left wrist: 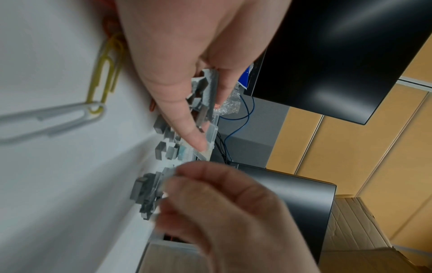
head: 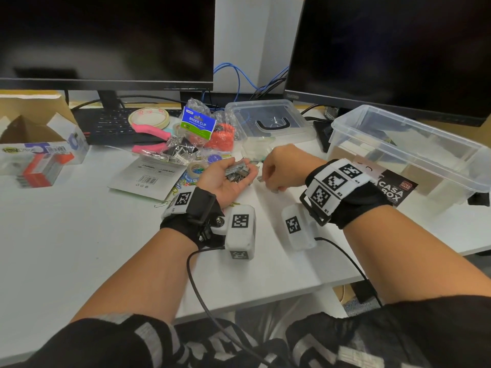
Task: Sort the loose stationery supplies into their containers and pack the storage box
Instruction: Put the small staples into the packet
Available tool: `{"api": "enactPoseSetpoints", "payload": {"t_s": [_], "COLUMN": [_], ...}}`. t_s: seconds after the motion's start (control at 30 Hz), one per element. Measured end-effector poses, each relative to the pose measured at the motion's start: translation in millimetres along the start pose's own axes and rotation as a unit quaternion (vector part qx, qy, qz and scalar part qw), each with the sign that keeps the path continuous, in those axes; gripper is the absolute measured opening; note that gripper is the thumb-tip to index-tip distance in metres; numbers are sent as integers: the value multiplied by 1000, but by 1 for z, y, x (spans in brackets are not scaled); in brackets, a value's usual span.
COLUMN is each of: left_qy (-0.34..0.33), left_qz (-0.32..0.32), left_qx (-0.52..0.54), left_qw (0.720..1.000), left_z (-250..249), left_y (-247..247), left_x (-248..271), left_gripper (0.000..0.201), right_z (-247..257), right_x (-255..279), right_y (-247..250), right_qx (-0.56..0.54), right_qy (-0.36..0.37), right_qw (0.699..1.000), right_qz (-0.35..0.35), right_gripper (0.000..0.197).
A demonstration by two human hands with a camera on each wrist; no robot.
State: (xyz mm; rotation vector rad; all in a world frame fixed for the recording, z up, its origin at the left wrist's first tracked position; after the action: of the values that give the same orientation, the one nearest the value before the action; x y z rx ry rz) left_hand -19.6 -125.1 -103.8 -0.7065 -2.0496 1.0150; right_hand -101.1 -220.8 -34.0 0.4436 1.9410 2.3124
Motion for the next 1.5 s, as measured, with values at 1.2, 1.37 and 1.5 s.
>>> {"api": "enactPoseSetpoints", "payload": {"t_s": [1.2,1.37,1.5], "left_qy": [-72,-134,-148], "left_qz": [183,167,173], "left_qx": [-525,-783,-924], "left_qw": [828,584,308], "left_z": [110,151,164], "left_y": [-222,-254,-256], "left_x": [-12,-20,-15], "left_gripper": [7,8,30], "right_z": [-185,-193,-193], "right_x": [128,127,126], "right_y": [47,46,46], "right_qx": [-74,-70,-59], "right_qy": [-349,-357,-352], "right_qw": [871,884,892], "right_qz": [-337,-294,-280], "right_gripper": [30,32,31]}}
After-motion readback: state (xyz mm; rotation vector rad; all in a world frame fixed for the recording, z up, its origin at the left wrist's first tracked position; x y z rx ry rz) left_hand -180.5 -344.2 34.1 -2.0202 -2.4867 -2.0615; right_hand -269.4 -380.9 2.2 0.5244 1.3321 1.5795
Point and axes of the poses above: each hand's wrist, its own x-axis away from the middle knuckle, its own y-axis out of the back of the hand, z = x × y, the point moved 2 cm from there along -x, towards the middle knuckle, and after that the axes turned 1 degree about -x, right-handed, at the moved point
